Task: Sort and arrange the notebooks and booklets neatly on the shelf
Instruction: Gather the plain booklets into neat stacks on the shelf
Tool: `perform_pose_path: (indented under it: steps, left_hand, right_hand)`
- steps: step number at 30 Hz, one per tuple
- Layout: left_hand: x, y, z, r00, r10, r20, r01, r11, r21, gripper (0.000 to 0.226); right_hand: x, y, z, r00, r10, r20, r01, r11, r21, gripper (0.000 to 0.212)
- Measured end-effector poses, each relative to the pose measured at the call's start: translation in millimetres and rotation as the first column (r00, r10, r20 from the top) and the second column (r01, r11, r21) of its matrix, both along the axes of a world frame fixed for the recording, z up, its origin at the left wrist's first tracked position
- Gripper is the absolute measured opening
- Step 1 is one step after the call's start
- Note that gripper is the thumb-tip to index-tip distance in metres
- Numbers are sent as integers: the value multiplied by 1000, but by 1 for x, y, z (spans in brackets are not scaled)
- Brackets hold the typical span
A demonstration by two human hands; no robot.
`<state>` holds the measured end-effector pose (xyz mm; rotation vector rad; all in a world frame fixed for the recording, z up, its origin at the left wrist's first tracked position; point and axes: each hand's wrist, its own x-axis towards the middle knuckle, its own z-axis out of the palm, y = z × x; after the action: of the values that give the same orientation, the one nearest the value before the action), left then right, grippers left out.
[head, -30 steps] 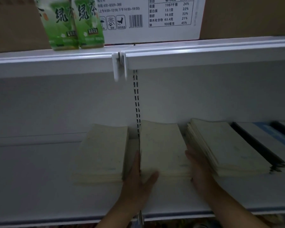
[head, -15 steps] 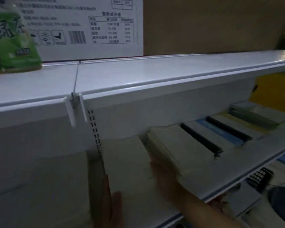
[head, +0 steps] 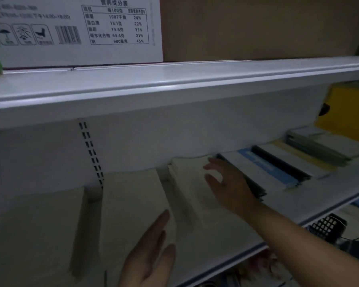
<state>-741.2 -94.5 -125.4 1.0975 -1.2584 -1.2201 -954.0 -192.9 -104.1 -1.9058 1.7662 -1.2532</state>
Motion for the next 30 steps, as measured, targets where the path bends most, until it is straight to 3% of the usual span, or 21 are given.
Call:
perform_pose_path:
  steps: [2, 4, 8, 11, 15, 18, 19, 21, 24, 26, 30]
  left_hand:
    - [-37, -14, 5, 995, -88, 54, 83, 992, 95, 52]
    - [-69, -39, 7, 991, -99, 89, 83, 981, 173, 62]
    - [-109, -77, 12, 989, 55, 138, -87, 967, 241, 82]
    - [-126, -98, 3, 978, 128, 166, -167, 954, 248, 76]
    - [-138, -118, 4, 967, 225, 116, -251, 918, 306, 51]
    - [-129, -137, 2, 956, 283, 73, -290, 880, 376, 67]
    - [-128, -139, 5, 957, 288, 36, -276, 866, 417, 61]
    - [-128, -143, 4, 962, 272, 16, -248, 847, 471, 27]
    - [-127, -143, 7, 973, 219, 71, -226, 848, 479, 24]
    - [-123, -143, 14, 987, 155, 35, -150, 832, 534, 8]
    - [-116, -151, 24, 994, 112, -11, -84, 797, 599, 25]
  right_hand:
    - [-27, -27, -9, 971, 2, -241, 61, 966, 251, 42]
    - [-42, -42, -21, 932, 118, -343, 23, 924, 381, 52]
    - [-47, -58, -41, 878, 217, -427, -58, 933, 355, 58]
    - [-51, -61, -43, 882, 226, -413, -105, 950, 295, 46]
    - [-59, -61, -41, 939, 230, -257, -143, 937, 318, 47]
    - [-61, -62, -44, 946, 245, -214, -170, 934, 315, 49]
    - [-62, -61, -45, 944, 250, -213, -177, 934, 310, 49]
    - [-63, -61, -46, 944, 255, -208, -186, 935, 303, 49]
    - [-65, -59, -46, 943, 267, -197, -204, 935, 290, 47]
    - [-65, -57, -47, 939, 281, -197, -217, 931, 293, 51]
    - [-66, -54, -46, 957, 258, -130, -209, 929, 305, 50]
